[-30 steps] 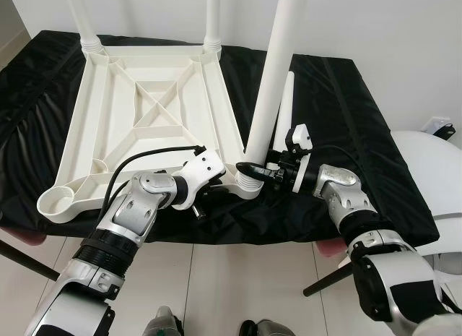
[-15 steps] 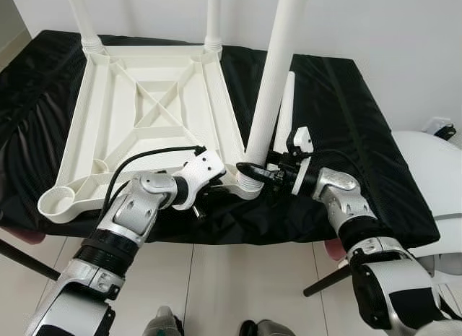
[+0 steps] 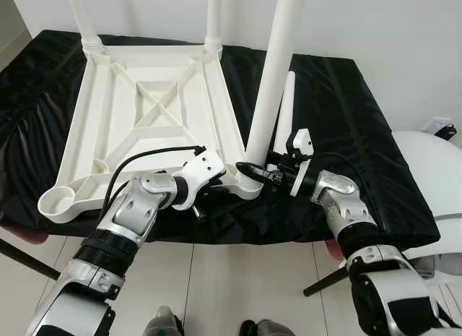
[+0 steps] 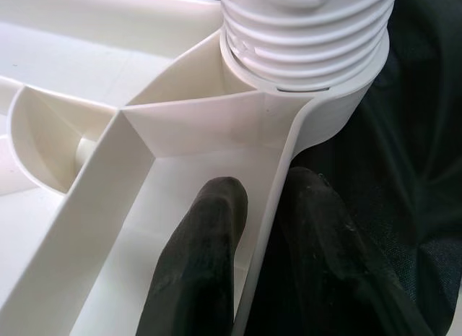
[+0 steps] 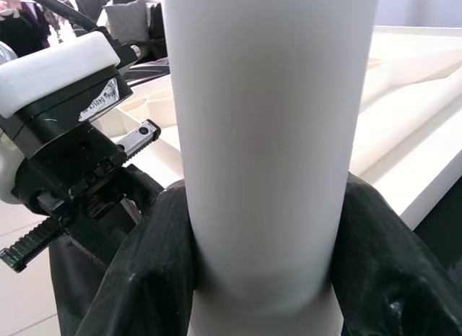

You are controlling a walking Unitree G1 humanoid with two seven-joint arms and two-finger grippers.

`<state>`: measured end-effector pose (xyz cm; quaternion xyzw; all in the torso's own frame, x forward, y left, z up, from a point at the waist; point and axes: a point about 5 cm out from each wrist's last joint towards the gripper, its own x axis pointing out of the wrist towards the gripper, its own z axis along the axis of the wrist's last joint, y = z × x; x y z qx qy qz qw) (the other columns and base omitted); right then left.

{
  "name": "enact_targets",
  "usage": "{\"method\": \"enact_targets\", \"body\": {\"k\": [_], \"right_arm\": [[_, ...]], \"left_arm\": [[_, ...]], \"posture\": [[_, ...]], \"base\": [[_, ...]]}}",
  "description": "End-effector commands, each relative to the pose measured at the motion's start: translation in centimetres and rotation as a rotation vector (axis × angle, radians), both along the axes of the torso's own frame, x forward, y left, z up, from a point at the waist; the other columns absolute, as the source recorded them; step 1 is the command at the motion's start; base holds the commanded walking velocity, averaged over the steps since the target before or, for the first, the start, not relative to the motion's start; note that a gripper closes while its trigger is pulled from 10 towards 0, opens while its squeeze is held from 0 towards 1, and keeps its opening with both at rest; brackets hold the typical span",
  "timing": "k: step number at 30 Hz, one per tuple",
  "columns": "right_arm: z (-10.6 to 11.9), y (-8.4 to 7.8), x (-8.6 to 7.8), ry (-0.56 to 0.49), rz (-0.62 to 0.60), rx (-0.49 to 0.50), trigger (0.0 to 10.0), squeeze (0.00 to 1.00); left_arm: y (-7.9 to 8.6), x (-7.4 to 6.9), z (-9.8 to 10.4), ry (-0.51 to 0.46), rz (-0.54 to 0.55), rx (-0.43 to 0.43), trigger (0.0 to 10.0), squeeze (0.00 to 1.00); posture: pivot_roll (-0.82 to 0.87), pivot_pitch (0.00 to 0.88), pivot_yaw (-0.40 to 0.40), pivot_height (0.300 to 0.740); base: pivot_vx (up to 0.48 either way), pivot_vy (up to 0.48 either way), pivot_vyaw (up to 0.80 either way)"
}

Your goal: Building children table

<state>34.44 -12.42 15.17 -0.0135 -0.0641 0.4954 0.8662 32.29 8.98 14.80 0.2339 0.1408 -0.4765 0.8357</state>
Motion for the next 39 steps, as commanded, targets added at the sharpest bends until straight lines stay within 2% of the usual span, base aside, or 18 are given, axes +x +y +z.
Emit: {"method": "enact_targets", "body": {"k": [1,11,25,29,35,36,39], "right_arm": [[0.3,0.7,-0.1,-0.012,-0.012,0.033,10.0,0.00],[0.2,1.6,-0.5,-0.036,-0.247,0.087,10.0,0.00],[-0.1,3.3,-2.0,-0.068,-0.392,0.124,10.0,0.00],[0.0,4.3,-2.8,-0.101,-0.512,0.133,10.0,0.00],[-0.2,4.5,-3.2,-0.081,-0.543,0.134,10.0,0.00],[-0.4,4.1,-3.1,-0.050,-0.523,0.140,10.0,1.00],[-0.3,3.9,-3.1,-0.054,-0.520,0.137,10.0,1.00]], "left_arm": [[0.0,0.5,1.2,-0.085,0.078,-0.029,10.0,0.00],[0.0,0.3,0.8,-0.072,0.123,-0.042,10.0,0.00],[0.2,0.2,0.7,-0.064,0.135,-0.040,10.0,0.00],[0.3,0.4,0.9,-0.068,0.138,-0.037,10.0,0.00],[0.3,0.4,1.0,-0.070,0.136,-0.034,10.0,0.00],[0.3,0.4,1.0,-0.073,0.132,-0.029,10.0,0.00],[0.3,0.4,1.0,-0.074,0.131,-0.028,10.0,0.00]], "posture": [[0.08,0.080,-0.049,0.740],[0.08,0.087,-0.043,0.740],[0.09,0.091,-0.043,0.740],[0.08,0.088,-0.042,0.740],[0.08,0.084,-0.041,0.740],[0.08,0.083,-0.042,0.740],[0.08,0.081,-0.041,0.740]], "base": [[0.000,0.000,0.00],[0.000,0.000,0.00],[0.000,0.000,0.00],[0.000,0.000,0.00],[0.000,0.000,0.00],[0.000,0.000,0.00],[0.000,0.000,0.00]]}}
